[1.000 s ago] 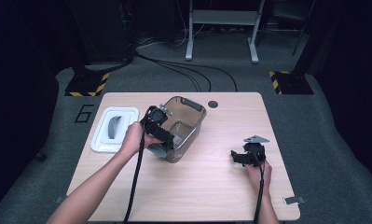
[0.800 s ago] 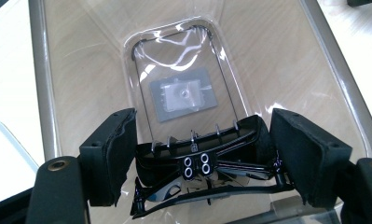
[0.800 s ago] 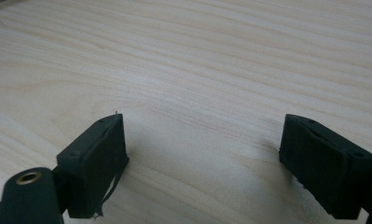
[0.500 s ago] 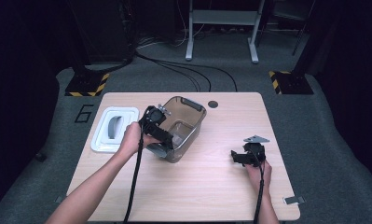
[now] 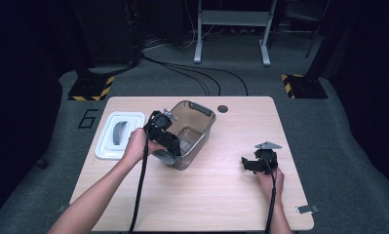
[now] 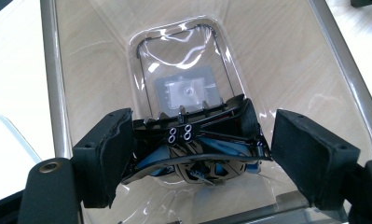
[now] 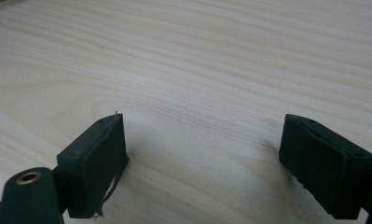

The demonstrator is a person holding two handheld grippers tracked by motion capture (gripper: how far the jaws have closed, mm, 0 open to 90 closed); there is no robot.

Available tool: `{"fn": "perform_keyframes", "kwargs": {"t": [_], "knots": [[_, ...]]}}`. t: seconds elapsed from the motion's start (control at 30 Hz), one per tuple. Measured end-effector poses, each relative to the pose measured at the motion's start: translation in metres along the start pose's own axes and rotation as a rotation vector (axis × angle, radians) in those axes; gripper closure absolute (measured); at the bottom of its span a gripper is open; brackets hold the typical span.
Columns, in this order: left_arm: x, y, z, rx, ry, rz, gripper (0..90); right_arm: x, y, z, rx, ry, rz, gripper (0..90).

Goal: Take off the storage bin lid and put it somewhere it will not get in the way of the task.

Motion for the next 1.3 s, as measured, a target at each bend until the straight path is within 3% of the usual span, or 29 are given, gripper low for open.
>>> {"fn": "perform_keyframes", "kwargs": {"t": [0.57, 1.17, 1.3], "knots": [[0.008, 0.000, 0.000, 0.007, 0.035, -0.024, 25.0, 0.000, 0.000, 0.000, 0.000, 0.000, 0.000, 13.9], [0.024, -0.010, 0.002, 0.010, 0.111, -0.060, 27.9, 0.000, 0.000, 0.000, 0.000, 0.000, -0.001, 13.9], [0.020, -0.010, 0.000, 0.009, 0.097, -0.058, 28.0, 0.000, 0.000, 0.000, 0.000, 0.000, 0.000, 13.9]]}}
Point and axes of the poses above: each handheld gripper's, and its own axes: y roughly forward along the jaws, z roughly out of its top, x roughly to its right, the point moved 8 cm from there along y, roughly forward along the jaws, and after that the axes turned 12 degrees about x, right-handed, at the moved point
